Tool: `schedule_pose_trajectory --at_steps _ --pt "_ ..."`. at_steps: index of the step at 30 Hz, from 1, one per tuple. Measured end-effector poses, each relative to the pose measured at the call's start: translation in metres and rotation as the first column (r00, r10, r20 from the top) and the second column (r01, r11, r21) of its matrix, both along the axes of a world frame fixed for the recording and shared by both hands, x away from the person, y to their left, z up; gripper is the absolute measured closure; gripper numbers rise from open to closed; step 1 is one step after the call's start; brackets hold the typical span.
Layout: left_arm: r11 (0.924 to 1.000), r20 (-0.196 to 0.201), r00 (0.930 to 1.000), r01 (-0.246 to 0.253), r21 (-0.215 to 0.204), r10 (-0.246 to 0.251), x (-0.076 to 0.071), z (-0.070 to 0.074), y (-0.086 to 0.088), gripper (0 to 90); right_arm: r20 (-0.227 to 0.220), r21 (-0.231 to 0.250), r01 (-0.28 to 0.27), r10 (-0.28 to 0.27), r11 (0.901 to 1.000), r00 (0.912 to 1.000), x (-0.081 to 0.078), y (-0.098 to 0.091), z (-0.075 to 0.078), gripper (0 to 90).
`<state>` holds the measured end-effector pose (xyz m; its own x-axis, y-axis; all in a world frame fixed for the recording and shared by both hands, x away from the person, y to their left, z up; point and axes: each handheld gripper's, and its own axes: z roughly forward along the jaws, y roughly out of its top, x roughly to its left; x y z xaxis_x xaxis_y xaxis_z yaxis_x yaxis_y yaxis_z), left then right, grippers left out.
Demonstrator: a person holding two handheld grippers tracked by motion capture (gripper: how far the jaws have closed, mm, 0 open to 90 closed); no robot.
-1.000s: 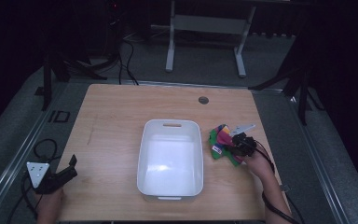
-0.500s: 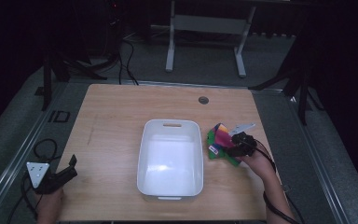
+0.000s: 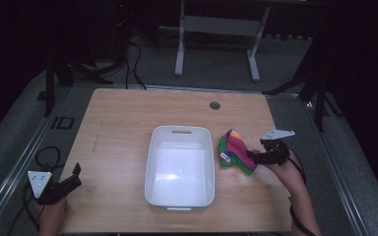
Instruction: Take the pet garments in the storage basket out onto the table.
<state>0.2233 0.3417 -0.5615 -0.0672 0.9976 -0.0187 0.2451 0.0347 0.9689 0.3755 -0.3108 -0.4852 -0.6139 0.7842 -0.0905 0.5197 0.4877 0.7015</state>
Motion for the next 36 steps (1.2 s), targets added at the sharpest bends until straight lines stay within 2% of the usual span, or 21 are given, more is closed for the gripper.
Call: schedule_pose_trajectory --at_steps 4,8,12,16,22,28,31,33,35,36 --pt "1.0000 0.001 1.0000 -0.001 0.003 0.001 0.000 0.000 0.000 2.2 -0.016 0.044 0.049 -0.048 0.9978 0.9987 -0.004 -0.018 -0.003 22.1" --pt "1.0000 0.000 1.0000 -0.001 0.002 0.001 0.000 0.000 0.000 2.2 -0.012 0.100 0.087 -0.086 0.9912 0.9962 -0.011 -0.036 -0.010 12.6" --pt "1.0000 -0.001 1.0000 -0.001 0.001 0.001 0.000 0.000 0.000 2.2 -0.011 0.132 0.133 -0.133 0.9823 0.9911 -0.019 -0.052 -0.017 12.3" --pt "1.0000 0.000 1.0000 -0.002 0.001 0.002 0.000 0.000 0.000 2.2 -0.004 0.131 0.174 -0.175 0.9760 0.9846 -0.027 -0.061 -0.027 11.7" --pt "1.0000 0.000 1.0000 -0.003 0.000 0.003 0.000 0.000 0.000 2.2 0.049 0.190 0.246 -0.260 0.9502 0.9644 -0.041 -0.074 -0.037 11.9" --pt "1.0000 0.000 1.0000 -0.002 0.001 0.002 0.000 0.000 0.000 2.2 0.088 0.220 0.311 -0.337 0.9245 0.9375 -0.056 -0.082 -0.046 12.0" --pt "1.0000 0.000 1.0000 -0.002 0.002 0.002 0.000 0.000 0.000 2.2 0.106 0.215 0.334 -0.362 0.9177 0.9261 -0.062 -0.082 -0.051 12.1" --pt "1.0000 0.001 1.0000 -0.002 0.002 0.002 0.000 0.000 0.000 2.2 0.115 0.221 0.333 -0.363 0.9168 0.9245 -0.066 -0.084 -0.054 12.1" --pt "1.0000 0.002 1.0000 -0.001 0.002 0.001 0.000 0.000 0.000 2.2 0.112 0.239 0.336 -0.370 0.9110 0.9224 -0.070 -0.087 -0.056 12.0" --pt "1.0000 0.002 1.0000 -0.002 0.002 0.002 0.000 0.000 0.000 2.2 0.120 0.241 0.341 -0.376 0.9086 0.9186 -0.072 -0.088 -0.057 12.1"
